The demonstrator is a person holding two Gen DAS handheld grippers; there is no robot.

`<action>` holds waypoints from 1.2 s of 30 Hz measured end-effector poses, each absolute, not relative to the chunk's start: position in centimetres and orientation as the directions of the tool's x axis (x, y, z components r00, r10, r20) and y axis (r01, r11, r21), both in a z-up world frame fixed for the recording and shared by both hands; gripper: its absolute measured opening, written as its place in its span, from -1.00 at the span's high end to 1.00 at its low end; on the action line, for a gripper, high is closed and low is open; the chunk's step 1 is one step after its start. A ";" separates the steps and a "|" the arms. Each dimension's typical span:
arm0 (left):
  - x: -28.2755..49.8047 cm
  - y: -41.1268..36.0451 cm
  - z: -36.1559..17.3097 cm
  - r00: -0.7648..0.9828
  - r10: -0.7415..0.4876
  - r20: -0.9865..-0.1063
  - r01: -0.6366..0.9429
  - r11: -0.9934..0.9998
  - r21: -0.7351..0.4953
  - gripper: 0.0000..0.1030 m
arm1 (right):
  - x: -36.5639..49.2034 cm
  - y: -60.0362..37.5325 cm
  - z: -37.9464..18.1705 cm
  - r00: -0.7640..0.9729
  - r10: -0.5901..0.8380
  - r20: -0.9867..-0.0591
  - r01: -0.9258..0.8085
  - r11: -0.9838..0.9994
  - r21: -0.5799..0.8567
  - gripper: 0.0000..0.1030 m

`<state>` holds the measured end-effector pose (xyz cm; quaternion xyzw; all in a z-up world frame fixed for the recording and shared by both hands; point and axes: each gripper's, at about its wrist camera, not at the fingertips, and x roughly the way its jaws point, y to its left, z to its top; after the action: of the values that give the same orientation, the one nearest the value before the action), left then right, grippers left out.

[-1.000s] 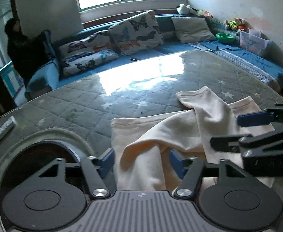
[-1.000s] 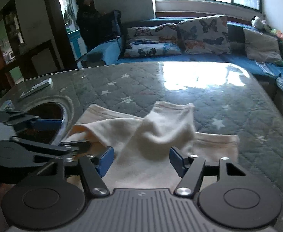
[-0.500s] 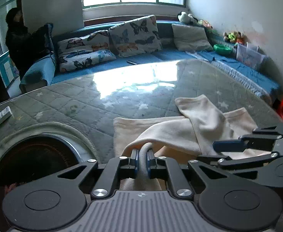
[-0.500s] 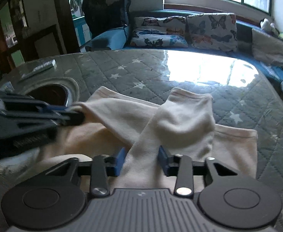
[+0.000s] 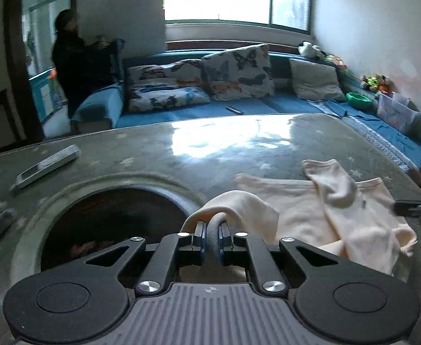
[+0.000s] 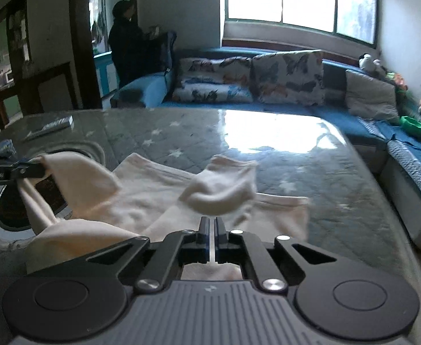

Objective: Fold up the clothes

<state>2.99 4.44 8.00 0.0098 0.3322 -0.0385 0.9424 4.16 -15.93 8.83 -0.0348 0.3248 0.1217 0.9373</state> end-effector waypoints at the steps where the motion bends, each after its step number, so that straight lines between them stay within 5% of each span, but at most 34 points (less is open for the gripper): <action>1: 2.5 5.0 8.0 0.777 -0.055 -0.627 0.063 0.998 -0.010 0.83 | 3.7 -16.2 9.0 0.760 0.204 -0.616 -0.252 0.968 0.010 0.95; 9: -1.5 7.0 7.8 0.773 -0.042 -0.634 0.017 0.999 -0.046 0.83 | 4.5 -15.0 8.7 0.722 0.267 -0.638 -0.283 0.956 0.079 0.77; 19: -3.3 6.9 6.9 0.754 -0.069 -0.654 0.016 0.996 -0.087 0.82 | 10.4 -10.8 5.8 0.644 0.323 -0.693 -0.312 0.939 0.148 0.19; 24: -3.1 7.3 6.9 0.756 -0.062 -0.652 0.005 0.996 -0.089 0.82 | 11.1 -8.4 4.5 0.627 0.253 -0.737 -0.322 0.945 0.051 0.35; 26: -2.9 7.6 7.0 0.758 -0.055 -0.650 -0.001 0.996 -0.085 0.82 | 10.4 -8.4 4.6 0.635 0.237 -0.735 -0.336 0.942 0.013 0.90; 36: -3.6 8.7 7.8 0.775 -0.025 -0.632 -0.036 0.996 -0.083 0.82 | 3.6 -15.7 9.1 0.775 0.129 -0.619 -0.273 0.951 -0.143 0.96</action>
<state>-3.55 8.75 7.76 -0.0451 0.3357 0.0028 0.9409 3.58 -15.66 9.11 -0.1132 0.3182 0.1074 0.9351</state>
